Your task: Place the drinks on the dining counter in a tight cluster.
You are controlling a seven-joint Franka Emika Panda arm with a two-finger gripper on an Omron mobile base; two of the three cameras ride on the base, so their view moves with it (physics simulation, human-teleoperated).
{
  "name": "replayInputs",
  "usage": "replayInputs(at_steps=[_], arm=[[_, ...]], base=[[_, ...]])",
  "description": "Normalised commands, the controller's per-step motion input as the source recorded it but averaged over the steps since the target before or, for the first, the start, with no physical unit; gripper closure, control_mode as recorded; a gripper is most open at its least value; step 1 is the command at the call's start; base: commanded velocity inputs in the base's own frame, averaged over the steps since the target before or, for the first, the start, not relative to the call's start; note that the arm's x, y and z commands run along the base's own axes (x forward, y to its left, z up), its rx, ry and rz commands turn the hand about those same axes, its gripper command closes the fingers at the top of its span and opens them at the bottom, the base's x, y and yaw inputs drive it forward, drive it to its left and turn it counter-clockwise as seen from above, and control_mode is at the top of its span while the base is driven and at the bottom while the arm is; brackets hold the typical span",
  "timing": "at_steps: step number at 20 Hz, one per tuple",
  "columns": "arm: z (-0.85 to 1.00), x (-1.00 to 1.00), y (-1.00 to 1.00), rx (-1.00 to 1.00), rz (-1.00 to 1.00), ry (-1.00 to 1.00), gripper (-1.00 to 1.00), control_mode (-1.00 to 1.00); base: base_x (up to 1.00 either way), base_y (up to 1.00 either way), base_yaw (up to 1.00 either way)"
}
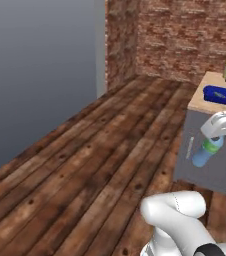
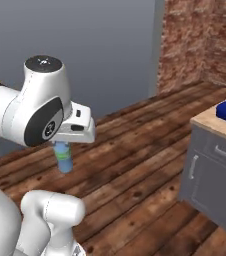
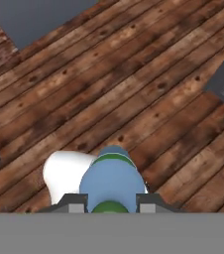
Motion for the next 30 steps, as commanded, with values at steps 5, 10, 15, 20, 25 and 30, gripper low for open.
replayInputs(at_steps=[5,10,15,20,25,30], arm=[[0.0,0.0,0.0,0.0,0.0,0.0,1.0,1.0],[0.0,0.0,0.0,0.0,0.0,0.0,1.0,1.0],[0.0,0.0,0.0,0.0,0.0,0.0,1.0,1.0],[0.0,0.0,0.0,0.0,0.0,0.0,1.0,1.0],[0.0,0.0,0.0,0.0,0.0,0.0,1.0,1.0],[0.0,0.0,0.0,0.0,0.0,0.0,1.0,1.0]], base=[[0.76,0.71,-0.66],[1.0,0.97,-0.46],[1.0,1.0,-0.47],[1.0,0.98,-0.5],[1.0,0.92,-0.54],[1.0,0.9,-0.57]])
